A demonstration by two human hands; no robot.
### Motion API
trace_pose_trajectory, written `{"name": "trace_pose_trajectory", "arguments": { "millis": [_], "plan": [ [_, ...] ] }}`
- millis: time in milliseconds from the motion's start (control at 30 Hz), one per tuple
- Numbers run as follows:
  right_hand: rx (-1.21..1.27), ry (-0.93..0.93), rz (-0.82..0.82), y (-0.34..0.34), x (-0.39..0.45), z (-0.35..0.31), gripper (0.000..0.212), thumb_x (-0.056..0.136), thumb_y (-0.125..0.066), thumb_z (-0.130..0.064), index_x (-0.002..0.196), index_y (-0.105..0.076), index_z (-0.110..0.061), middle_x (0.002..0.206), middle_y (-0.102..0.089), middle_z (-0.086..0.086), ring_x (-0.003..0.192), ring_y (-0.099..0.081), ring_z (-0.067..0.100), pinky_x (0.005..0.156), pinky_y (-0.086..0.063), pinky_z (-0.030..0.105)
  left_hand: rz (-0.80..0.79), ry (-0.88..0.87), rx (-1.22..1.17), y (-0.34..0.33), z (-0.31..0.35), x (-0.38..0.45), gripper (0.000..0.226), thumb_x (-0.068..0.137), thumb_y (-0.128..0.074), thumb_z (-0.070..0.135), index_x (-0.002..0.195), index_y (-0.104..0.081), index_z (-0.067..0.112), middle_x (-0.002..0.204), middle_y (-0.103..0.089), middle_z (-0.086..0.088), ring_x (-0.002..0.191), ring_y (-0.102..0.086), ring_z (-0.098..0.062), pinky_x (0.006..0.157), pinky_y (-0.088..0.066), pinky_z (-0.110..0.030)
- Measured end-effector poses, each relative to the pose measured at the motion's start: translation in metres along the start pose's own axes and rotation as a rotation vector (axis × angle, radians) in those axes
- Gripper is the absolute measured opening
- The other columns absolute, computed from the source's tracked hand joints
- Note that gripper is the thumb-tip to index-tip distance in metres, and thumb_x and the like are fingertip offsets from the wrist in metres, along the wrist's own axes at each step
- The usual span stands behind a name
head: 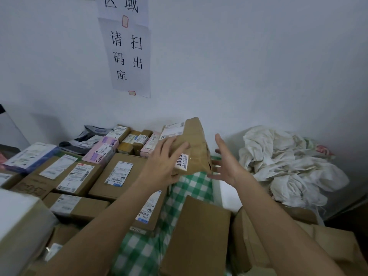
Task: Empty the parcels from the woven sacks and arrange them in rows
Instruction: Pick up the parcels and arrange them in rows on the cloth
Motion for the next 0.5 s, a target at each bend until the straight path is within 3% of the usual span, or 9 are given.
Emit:
{"name": "trace_pose_trajectory", "arguments": {
  "millis": [67,133,233,333,400,500],
  "plan": [
    [-0.051,-0.066,-0.044,-0.005,0.001,0.006,0.058,0.08,-0.045,-0.077,0.1,-0.057,-0.024,0.099,-0.065,0.006,0.099,-0.062,0.024,0.093,-0.049,0.045,-0.018,-0.106,0.123,-0.001,0.003,-0.002,0.105,0.055,-0.084,0.043,0.143,-0.029,0.024,0.141,-0.035,-0.02,0.13,-0.034,-0.039,0.089,-0.051,-0.054],
    [-0.063,-0.107,-0.076,-0.01,0.003,0.013,0.06,0.076,-0.053,-0.078,0.106,-0.062,-0.026,0.103,-0.069,0.007,0.1,-0.064,0.024,0.085,-0.052,0.041,0.0,-0.197,0.202,-0.002,0.008,-0.006,0.106,0.056,-0.085,0.045,0.144,-0.03,0.024,0.143,-0.034,-0.019,0.13,-0.035,-0.037,0.089,-0.049,-0.048],
    [0.0,-0.152,-0.092,-0.014,0.013,0.029,0.061,0.07,-0.069,-0.067,0.114,-0.063,-0.026,0.111,-0.068,0.012,0.105,-0.063,0.029,0.09,-0.052,0.044,-0.019,-0.264,0.214,-0.008,0.007,-0.013,0.106,0.058,-0.084,0.046,0.145,-0.028,0.023,0.144,-0.031,-0.018,0.132,-0.033,-0.036,0.092,-0.048,-0.049],
    [-0.023,-0.139,-0.067,-0.014,0.024,0.046,0.075,0.063,-0.074,-0.065,0.124,-0.057,-0.025,0.115,-0.066,0.011,0.108,-0.062,0.03,0.09,-0.053,0.048,-0.063,-0.304,0.119,-0.019,0.0,-0.02,0.098,0.068,-0.076,0.052,0.146,-0.026,0.022,0.145,-0.03,-0.014,0.134,-0.03,-0.034,0.097,-0.047,-0.053],
    [-0.038,-0.103,-0.028,-0.011,0.029,0.054,0.091,0.057,-0.076,-0.066,0.135,-0.046,-0.027,0.121,-0.062,0.009,0.108,-0.06,0.03,0.08,-0.055,0.045,-0.059,-0.239,-0.028,-0.02,-0.003,-0.023,0.085,0.078,-0.062,0.059,0.146,-0.024,0.024,0.146,-0.027,-0.011,0.134,-0.028,-0.031,0.096,-0.047,-0.053],
    [0.027,-0.061,-0.009,-0.007,0.035,0.064,0.082,0.074,-0.072,-0.056,0.141,-0.035,-0.029,0.124,-0.058,0.007,0.108,-0.058,0.028,0.076,-0.054,0.043,-0.068,0.17,-0.457,-0.018,-0.012,-0.024,0.083,0.08,-0.05,0.067,0.146,-0.014,0.033,0.153,-0.009,0.004,0.141,-0.015,-0.025,0.103,-0.036,-0.047]
  ]
}}
Point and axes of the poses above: each hand's wrist, its own x-axis towards the middle knuckle, its own y-axis out of the back of the hand, z = x × y, the point moved 5 cm from there along x, towards the middle knuckle
